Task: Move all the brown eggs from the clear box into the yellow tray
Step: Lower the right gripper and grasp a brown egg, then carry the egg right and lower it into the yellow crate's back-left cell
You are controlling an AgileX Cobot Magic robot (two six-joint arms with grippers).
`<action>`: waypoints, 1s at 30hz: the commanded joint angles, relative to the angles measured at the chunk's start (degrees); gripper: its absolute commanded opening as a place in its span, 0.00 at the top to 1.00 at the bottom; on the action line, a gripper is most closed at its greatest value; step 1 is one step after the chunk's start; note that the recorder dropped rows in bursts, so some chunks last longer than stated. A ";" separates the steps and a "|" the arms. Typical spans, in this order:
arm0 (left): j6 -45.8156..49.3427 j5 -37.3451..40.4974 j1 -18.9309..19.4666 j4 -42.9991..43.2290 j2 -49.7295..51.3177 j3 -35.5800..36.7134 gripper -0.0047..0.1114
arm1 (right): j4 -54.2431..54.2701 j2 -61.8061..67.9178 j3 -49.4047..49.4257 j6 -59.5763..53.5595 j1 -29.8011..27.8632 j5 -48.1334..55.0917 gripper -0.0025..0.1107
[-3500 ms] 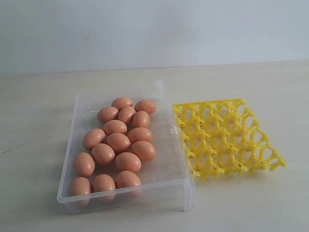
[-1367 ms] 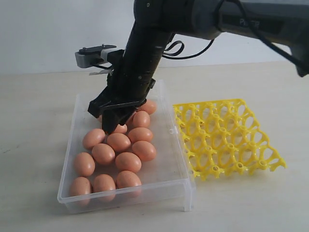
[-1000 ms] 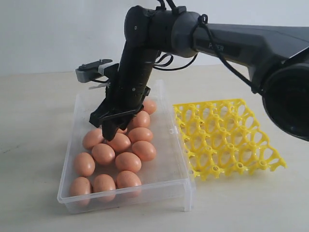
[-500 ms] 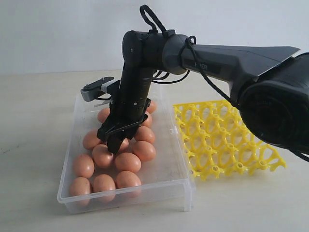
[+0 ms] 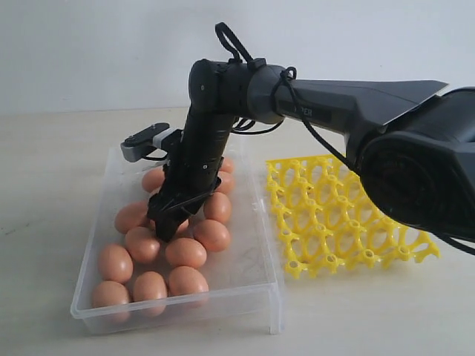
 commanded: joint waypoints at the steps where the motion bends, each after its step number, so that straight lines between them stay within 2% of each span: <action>1: -0.31 -0.55 -0.08 -0.21 -0.32 -0.30 0.96 | 1.89 0.04 -0.18 -0.64 0.18 -0.62 0.33; 5: -0.41 -0.55 -0.08 -0.21 -0.32 -0.30 0.96 | 1.67 0.04 -0.18 1.94 0.18 -2.07 0.36; 7: -0.41 -0.55 -0.08 -0.21 -0.32 -0.30 0.96 | 1.78 0.04 -0.18 2.34 0.18 -2.01 0.42; 11: -0.41 -0.55 -0.08 -0.21 -0.32 -0.30 0.96 | 2.55 0.04 -0.18 2.34 0.18 -0.28 0.64; 16: -0.41 -0.55 -0.08 -0.21 -0.32 -0.30 0.96 | 3.16 0.04 -0.18 0.05 0.18 2.46 0.98; 19: -0.41 -0.55 -0.08 -0.21 -0.32 -0.30 0.96 | 3.01 -1.44 -0.18 -1.26 0.18 3.54 0.98; 25: -0.41 -0.55 -0.08 -0.21 -0.32 -0.30 0.96 | 2.61 -11.28 0.95 -0.82 -2.53 -1.44 0.98; 30: -0.41 -0.55 -0.08 -0.21 -0.32 -0.30 0.96 | 0.74 -22.08 11.18 -0.72 -7.09 -10.87 0.98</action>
